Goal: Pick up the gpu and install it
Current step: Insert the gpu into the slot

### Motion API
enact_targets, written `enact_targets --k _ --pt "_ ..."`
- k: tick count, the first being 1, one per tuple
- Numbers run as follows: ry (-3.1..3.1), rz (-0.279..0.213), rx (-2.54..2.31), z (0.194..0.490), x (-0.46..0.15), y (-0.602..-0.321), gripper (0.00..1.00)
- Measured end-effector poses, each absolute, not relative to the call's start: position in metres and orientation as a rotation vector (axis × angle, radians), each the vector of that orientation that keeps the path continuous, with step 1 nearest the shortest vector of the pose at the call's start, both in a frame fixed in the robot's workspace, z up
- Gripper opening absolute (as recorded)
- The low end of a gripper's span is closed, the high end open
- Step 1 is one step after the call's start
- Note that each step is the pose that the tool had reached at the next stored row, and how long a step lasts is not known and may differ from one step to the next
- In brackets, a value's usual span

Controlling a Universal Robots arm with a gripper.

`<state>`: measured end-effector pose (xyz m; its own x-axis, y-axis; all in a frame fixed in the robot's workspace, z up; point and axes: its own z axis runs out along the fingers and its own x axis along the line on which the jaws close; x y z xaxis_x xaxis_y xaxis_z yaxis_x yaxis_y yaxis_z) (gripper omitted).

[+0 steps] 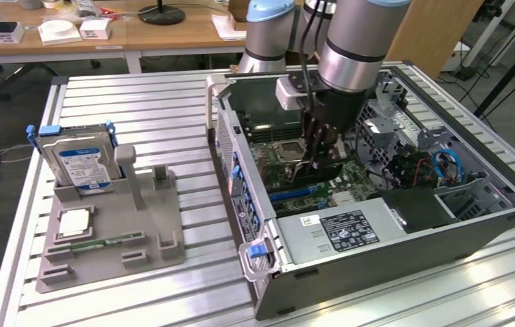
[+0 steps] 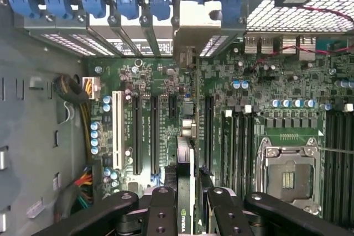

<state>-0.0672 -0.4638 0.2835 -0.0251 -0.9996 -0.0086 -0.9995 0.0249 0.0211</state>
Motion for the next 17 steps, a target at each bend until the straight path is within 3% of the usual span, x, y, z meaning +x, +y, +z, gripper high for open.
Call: enact_targets --k 17 --pt "-2.242 -0.032 2.187 0.268 -0.077 -0.463 0.26"
